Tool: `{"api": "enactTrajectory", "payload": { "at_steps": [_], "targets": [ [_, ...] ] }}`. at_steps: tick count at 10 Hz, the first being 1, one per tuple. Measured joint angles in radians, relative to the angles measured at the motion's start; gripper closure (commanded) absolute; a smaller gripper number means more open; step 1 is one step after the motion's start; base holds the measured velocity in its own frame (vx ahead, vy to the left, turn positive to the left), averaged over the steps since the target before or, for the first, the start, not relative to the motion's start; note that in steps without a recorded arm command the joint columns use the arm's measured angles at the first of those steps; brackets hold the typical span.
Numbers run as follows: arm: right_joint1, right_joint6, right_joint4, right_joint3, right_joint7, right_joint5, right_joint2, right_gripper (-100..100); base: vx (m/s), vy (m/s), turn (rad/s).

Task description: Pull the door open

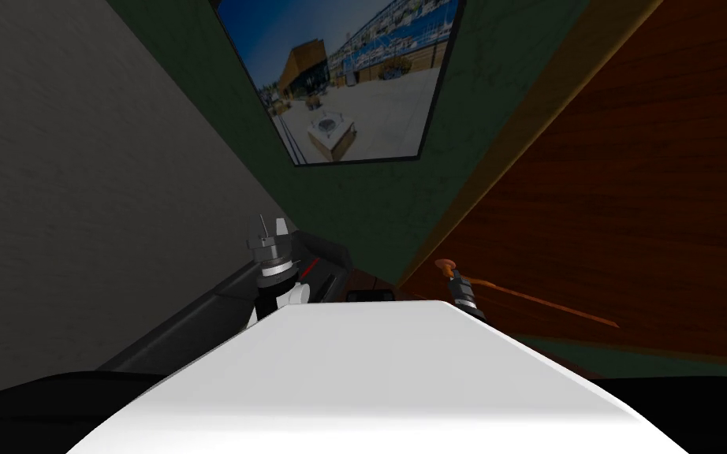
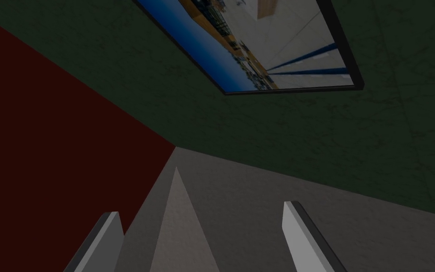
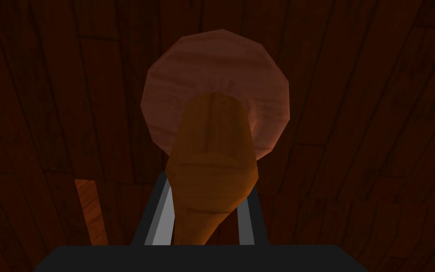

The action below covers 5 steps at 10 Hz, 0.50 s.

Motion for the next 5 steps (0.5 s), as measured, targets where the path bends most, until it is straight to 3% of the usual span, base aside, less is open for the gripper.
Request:
{"api": "enactTrajectory", "payload": {
  "at_steps": [1, 2, 5],
  "targets": [
    [0.0, 0.0, 0.0, 0.0, 0.0, 0.0, 0.0, 100, 0.0, 0.0, 0.0],
    [0.0, 0.0, 0.0, 0.001, 0.0, 0.0, 0.0, 100, -0.124, 0.0, 0.137],
    [0.005, -0.02, 0.005, 0.019, -0.015, 0.001, -0.018, 100, -0.186, -0.012, 0.123]
  ]
}}
